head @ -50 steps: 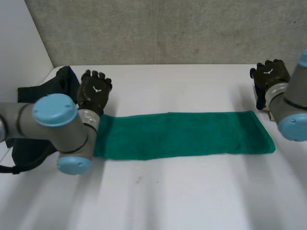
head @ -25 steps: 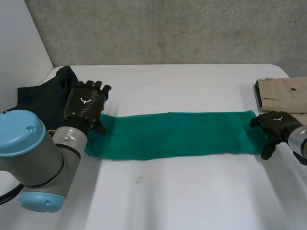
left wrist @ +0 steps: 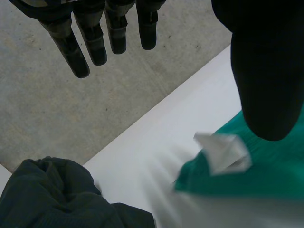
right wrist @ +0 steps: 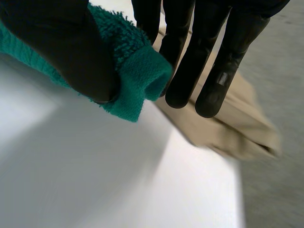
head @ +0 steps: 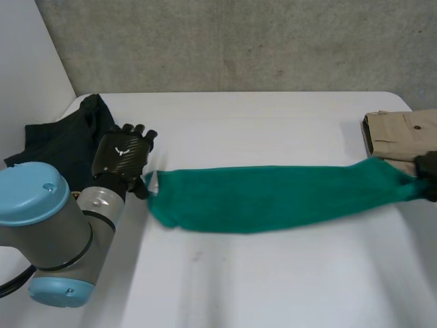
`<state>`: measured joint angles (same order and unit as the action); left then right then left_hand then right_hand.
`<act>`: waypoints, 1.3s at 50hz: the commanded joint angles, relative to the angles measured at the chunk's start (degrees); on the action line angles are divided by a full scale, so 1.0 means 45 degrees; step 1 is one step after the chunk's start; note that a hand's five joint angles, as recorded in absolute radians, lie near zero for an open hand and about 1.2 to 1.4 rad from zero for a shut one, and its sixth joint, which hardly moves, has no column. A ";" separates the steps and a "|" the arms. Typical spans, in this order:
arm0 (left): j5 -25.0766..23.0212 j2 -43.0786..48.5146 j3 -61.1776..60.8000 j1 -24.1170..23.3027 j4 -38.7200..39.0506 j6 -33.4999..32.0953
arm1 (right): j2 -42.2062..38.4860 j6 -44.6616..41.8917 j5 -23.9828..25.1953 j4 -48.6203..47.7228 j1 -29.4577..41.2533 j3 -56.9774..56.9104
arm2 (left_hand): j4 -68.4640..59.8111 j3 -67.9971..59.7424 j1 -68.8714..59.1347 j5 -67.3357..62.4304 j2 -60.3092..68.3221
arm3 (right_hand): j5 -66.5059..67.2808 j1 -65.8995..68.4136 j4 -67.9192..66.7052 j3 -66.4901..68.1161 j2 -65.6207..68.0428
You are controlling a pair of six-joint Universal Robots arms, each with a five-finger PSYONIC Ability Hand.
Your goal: Fold the laundry.
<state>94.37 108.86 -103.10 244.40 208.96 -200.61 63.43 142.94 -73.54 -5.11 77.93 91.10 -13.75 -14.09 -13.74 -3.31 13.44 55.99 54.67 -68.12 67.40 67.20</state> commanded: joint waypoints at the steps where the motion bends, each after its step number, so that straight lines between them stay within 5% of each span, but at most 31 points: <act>1: -0.0053 0.0008 -0.0097 -0.0171 -0.0342 0.0030 | 0.0612 -0.2836 0.0034 0.0022 -0.2042 0.0283 | 0.0224 0.0300 0.0223 0.0126 -0.0155 | 0.3114 0.5629 -0.2641 0.2800 0.2845; 6: -0.0073 0.0027 -0.0039 -0.0872 -0.0732 0.0108 | 0.0495 -0.3268 0.0034 0.0100 -0.2141 0.0419 | -0.0669 -0.0594 -0.0670 -0.0768 0.0739 | 0.3114 0.5629 -0.2641 0.2800 0.2845; 18: -0.0014 0.0125 0.0117 -0.2182 -0.1611 0.1512 | 0.0495 -0.2585 0.0073 -0.0036 -0.2141 0.0947 | -0.8482 -0.8407 -0.8483 -0.8580 0.8551 | 0.3114 0.5629 -0.2641 0.2800 0.2845; 28: 0.0025 0.1508 0.1481 -0.2339 -0.2644 0.4324 | 0.0495 -0.2585 0.0307 -0.0056 -0.2161 0.1220 | -0.8224 -0.8148 -0.8225 -0.8322 0.8293 | 0.3114 0.5629 -0.2641 0.2800 0.2845; 41: 0.0064 0.3522 0.3475 -0.2495 -0.4463 0.5693 | 0.0495 -0.2585 0.0405 -0.0192 -0.2161 0.1513 | -0.7588 -0.7513 -0.7589 -0.7686 0.7657 | 0.3114 0.5629 -0.2641 0.2800 0.2845; 65: 0.0025 0.4264 0.4472 -0.2886 -0.4541 0.5850 | 0.0514 -0.2741 0.0424 -0.0368 -0.2083 0.1923 | -0.6018 -0.5943 -0.6019 -0.6116 0.6087 | 0.3114 0.5629 -0.2641 0.2800 0.2845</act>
<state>94.51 126.33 -84.46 231.37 188.62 -174.27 65.65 130.69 -71.72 -6.71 68.35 99.18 -36.70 -37.14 -37.89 -26.63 36.99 57.27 56.29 -68.14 67.41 67.20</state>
